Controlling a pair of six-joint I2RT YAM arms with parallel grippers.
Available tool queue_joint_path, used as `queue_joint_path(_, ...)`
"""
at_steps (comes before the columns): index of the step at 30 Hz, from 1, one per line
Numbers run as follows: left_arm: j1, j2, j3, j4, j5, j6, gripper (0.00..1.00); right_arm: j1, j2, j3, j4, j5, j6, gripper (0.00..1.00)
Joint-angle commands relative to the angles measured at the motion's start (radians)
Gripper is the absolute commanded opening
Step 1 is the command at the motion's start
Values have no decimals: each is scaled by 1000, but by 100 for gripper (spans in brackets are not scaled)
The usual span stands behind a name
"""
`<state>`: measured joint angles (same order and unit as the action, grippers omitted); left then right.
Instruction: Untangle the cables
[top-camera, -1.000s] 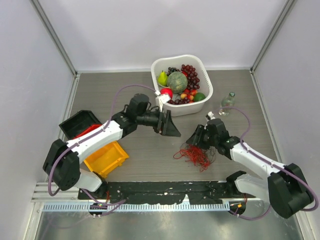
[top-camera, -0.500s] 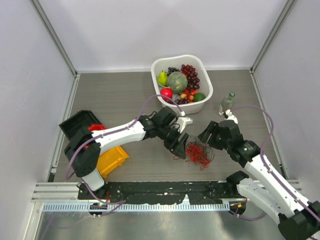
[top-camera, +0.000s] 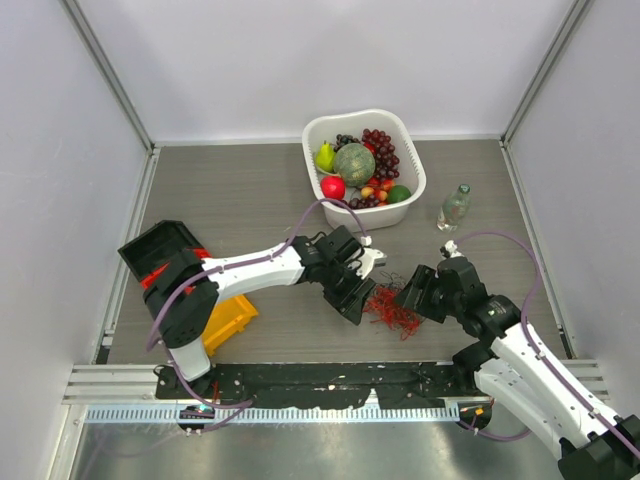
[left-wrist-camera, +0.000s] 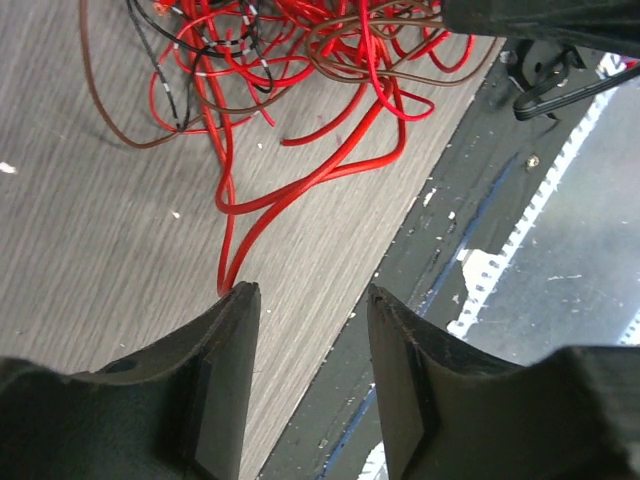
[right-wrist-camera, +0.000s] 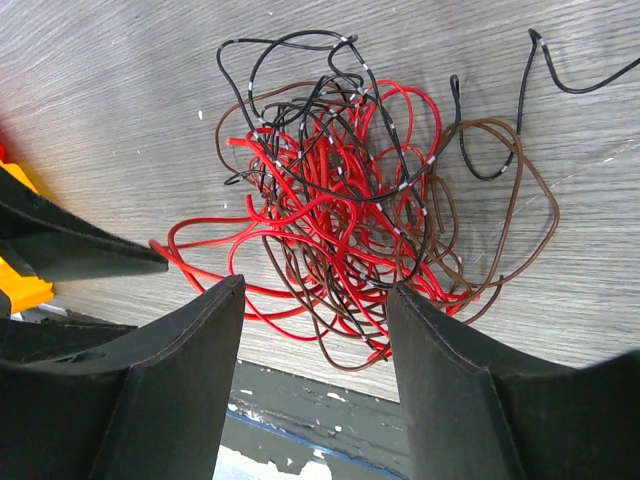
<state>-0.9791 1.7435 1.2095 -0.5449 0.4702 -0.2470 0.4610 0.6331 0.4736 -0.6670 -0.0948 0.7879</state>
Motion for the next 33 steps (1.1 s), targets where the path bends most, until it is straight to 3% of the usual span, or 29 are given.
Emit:
queue_joint_path(1, -10, -77, 18, 17, -105, 44, 54, 2, -1, -9, 38, -37, -7, 64)
queue_joint_path(4, -10, -159, -40, 95, -165, 40, 73, 2, -3, -29, 66, -66, 7, 63)
queue_joint_path(6, -10, -161, -56, 114, -183, 38, 79, 1, -10, -38, 75, -68, 14, 63)
queue_joint_path(8, -9, -121, -36, 96, -177, 34, 79, 2, -21, -39, 84, -68, 20, 63)
queue_joint_path(10, -9, -66, -1, 53, -151, 32, 71, 2, -30, -39, 89, -71, 22, 63)
queue_joint_path(14, -10, -16, 13, 40, -133, 22, 64, 2, -30, -30, 83, -74, 20, 63)
queue_joint_path(19, -15, 22, 27, 46, -160, 20, 63, 4, -38, -41, 102, -86, 34, 63)
queue_joint_path(22, -16, 36, 41, 54, -177, 22, 53, 2, -35, -61, 135, -95, 40, 63)
queue_joint_path(29, -35, -39, 27, 74, -208, 44, 1, 4, -10, -113, 190, -131, 53, 61)
queue_joint_path(33, -36, -182, -16, 134, -240, 72, 0, 11, -10, -121, 219, -144, 40, 60)
